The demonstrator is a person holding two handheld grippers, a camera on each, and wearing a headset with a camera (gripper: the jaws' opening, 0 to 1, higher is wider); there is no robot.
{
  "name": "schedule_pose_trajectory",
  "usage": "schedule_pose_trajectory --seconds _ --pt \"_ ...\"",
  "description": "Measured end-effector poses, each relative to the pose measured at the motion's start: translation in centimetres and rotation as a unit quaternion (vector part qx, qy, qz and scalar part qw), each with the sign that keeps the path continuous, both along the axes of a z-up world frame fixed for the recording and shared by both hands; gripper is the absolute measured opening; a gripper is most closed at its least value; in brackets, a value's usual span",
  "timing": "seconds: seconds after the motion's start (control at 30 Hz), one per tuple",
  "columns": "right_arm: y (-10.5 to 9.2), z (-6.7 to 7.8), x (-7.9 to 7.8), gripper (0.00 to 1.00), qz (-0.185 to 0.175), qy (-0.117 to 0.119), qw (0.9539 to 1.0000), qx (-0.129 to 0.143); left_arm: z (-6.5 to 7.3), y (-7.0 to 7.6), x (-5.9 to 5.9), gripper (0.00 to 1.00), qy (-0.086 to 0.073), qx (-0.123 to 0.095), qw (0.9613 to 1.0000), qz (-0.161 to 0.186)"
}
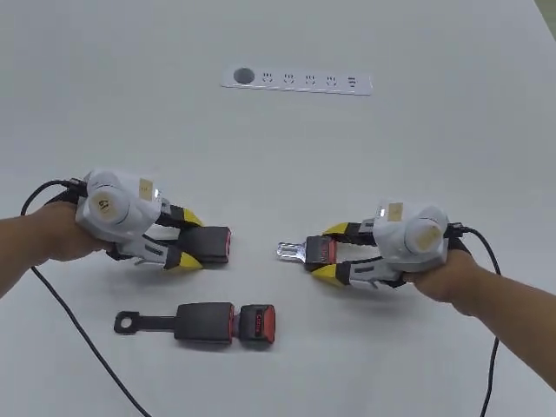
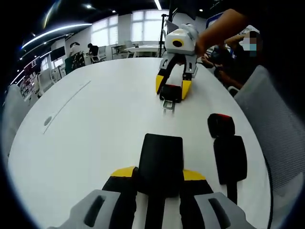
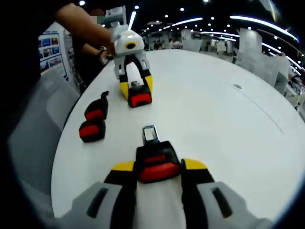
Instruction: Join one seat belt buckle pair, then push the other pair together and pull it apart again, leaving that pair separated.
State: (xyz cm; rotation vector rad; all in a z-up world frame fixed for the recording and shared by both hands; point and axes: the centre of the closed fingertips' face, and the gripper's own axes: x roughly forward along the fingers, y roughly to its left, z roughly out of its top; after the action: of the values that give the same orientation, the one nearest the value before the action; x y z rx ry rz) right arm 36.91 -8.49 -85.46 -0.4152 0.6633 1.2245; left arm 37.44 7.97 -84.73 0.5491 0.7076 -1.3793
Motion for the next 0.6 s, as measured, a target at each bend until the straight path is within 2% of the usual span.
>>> schedule_pose_trajectory --seconds 0.6 --pt "-4.3 0.2 -0.3 0.37 -0.006 -0.002 1.0 -0.005 0.0 0.1 0.0 0.35 0.003 0.007 1.0 -0.002"
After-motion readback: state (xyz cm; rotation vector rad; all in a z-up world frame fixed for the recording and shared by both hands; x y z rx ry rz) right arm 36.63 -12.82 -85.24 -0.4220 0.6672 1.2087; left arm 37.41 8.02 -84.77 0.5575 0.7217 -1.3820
